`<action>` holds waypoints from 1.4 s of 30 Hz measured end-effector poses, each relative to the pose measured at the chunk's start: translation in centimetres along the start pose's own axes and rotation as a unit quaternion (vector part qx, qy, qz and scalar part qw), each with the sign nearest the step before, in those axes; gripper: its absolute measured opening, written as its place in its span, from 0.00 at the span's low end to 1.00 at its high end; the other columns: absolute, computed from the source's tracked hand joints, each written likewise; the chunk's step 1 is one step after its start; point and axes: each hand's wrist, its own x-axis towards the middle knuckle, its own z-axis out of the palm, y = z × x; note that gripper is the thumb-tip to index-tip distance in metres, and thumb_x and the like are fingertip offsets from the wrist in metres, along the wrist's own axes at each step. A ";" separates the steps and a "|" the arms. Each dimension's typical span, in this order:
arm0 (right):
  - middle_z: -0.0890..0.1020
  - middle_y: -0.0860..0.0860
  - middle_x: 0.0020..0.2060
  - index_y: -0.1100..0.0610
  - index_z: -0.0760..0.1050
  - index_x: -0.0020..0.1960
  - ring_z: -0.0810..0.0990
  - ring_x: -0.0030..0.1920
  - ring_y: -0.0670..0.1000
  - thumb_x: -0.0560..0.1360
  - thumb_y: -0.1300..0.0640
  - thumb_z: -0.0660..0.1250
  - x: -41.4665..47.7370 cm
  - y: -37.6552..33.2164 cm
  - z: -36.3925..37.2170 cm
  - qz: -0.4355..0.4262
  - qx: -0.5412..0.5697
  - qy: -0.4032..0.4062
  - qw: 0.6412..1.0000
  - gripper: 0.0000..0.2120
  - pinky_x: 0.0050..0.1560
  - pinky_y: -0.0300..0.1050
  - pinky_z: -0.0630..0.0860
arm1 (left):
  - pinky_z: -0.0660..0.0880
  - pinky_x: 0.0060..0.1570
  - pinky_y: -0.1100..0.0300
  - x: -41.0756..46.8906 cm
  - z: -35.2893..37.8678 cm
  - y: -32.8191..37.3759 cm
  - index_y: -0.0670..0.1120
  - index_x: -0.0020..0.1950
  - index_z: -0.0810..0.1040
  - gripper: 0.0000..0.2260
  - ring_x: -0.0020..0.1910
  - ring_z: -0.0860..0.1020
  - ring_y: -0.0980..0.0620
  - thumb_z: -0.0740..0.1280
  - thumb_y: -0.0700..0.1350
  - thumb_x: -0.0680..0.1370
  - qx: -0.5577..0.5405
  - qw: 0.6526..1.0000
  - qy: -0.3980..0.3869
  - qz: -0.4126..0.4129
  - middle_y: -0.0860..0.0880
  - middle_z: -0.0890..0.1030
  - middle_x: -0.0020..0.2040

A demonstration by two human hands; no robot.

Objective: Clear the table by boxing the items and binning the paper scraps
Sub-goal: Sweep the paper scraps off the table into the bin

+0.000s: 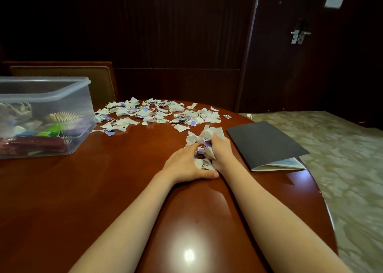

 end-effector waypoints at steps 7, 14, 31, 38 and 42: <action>0.78 0.56 0.46 0.60 0.72 0.61 0.76 0.41 0.50 0.79 0.60 0.56 -2.9 0.1 -1.4 -0.001 0.005 0.066 0.998 0.13 0.35 0.40 0.72 | 0.71 0.54 0.54 -0.9 0.4 1.4 0.51 0.64 0.75 0.16 0.61 0.72 0.46 0.61 0.52 0.78 0.036 0.999 0.023 0.004 0.46 0.75 0.62; 0.76 0.51 0.38 0.55 0.72 0.48 0.73 0.40 0.47 0.78 0.60 0.56 -5.2 0.4 -2.8 -0.051 -0.037 0.123 0.990 0.07 0.41 0.40 0.70 | 0.70 0.53 0.60 -1.9 0.9 2.4 0.47 0.55 0.79 0.13 0.60 0.74 0.49 0.56 0.39 0.81 0.021 0.992 0.124 -0.017 0.47 0.77 0.60; 0.80 0.58 0.53 0.63 0.77 0.55 0.73 0.45 0.51 0.79 0.60 0.57 -7.5 0.0 -5.8 -0.086 -0.205 0.209 0.952 0.13 0.38 0.37 0.66 | 0.40 0.73 0.44 -3.2 1.7 4.2 0.60 0.76 0.51 0.36 0.77 0.46 0.50 0.57 0.71 0.71 0.115 0.990 -0.083 0.003 0.55 0.50 0.78; 0.77 0.59 0.55 0.62 0.72 0.58 0.76 0.52 0.57 0.74 0.61 0.62 -7.1 -0.7 -6.1 0.071 -0.192 0.120 0.971 0.13 0.37 0.41 0.72 | 0.71 0.57 0.55 -3.9 3.0 6.8 0.54 0.60 0.72 0.16 0.57 0.76 0.51 0.68 0.52 0.73 -0.076 0.994 -0.036 0.074 0.53 0.78 0.56; 0.78 0.56 0.43 0.60 0.75 0.48 0.77 0.43 0.56 0.72 0.63 0.61 -7.6 -0.3 -6.8 0.034 -0.043 0.144 0.988 0.06 0.32 0.40 0.70 | 0.67 0.51 0.59 -4.5 3.6 7.5 0.46 0.59 0.71 0.14 0.55 0.70 0.49 0.65 0.47 0.75 -0.021 0.996 0.004 0.088 0.48 0.74 0.55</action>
